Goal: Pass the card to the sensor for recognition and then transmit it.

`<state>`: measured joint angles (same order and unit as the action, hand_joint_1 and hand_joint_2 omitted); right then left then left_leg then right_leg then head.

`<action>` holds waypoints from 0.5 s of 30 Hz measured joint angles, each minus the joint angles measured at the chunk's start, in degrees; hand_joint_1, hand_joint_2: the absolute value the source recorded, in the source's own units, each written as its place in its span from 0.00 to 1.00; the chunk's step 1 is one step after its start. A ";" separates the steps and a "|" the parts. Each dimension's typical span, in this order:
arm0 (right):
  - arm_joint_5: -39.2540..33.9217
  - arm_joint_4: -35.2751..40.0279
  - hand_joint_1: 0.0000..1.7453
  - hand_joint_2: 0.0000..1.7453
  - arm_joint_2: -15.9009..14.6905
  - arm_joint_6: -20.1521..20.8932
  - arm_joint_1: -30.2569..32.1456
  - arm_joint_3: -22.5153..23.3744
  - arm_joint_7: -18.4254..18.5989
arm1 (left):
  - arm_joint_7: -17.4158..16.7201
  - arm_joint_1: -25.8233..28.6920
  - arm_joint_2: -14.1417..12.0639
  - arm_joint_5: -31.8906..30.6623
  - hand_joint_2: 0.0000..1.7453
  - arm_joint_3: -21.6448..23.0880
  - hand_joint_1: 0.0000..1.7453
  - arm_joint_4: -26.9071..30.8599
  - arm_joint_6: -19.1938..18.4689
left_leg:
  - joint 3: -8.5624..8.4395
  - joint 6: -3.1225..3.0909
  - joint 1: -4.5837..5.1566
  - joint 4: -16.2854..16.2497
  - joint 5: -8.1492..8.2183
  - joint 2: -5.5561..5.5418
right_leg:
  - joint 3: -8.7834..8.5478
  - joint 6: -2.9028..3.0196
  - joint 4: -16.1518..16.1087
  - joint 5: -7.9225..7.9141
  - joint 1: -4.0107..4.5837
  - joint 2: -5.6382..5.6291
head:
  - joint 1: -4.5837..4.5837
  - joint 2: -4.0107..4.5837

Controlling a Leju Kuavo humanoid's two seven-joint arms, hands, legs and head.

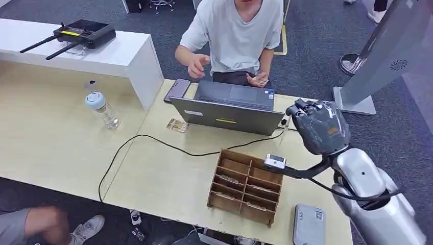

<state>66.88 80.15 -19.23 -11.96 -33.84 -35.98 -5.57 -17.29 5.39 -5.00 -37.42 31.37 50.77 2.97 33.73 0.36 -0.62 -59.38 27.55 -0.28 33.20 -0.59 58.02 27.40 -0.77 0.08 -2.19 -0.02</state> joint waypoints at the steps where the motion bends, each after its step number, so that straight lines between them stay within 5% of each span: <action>1: 0.11 -0.71 1.00 1.00 0.93 0.04 -0.76 0.00 0.26 | 0.04 -0.25 0.11 -0.19 0.00 0.09 0.00 -0.28 -0.15 | 0.00 0.03 0.00 0.00 -0.02 0.00 | 0.00 0.00 0.01 0.00 0.00 -0.01 | 0.00 0.00; 15: 0.59 -9.11 1.00 1.00 10.46 1.16 -8.38 1.42 5.79 | 1.16 -3.22 1.25 -2.40 0.00 1.11 0.00 -3.43 -1.53 | 0.00 0.05 0.00 0.00 -0.04 -0.03 | 0.01 0.01 0.02 -0.01 0.00 0.01 | 0.00 0.00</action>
<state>67.47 71.04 -8.77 -10.80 -42.22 -34.56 0.21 -16.13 2.17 -3.76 -39.82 32.48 47.34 1.44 33.72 0.41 -0.63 -59.39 27.51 -0.30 33.21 -0.58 58.04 27.39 -0.77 0.08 -2.19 -0.02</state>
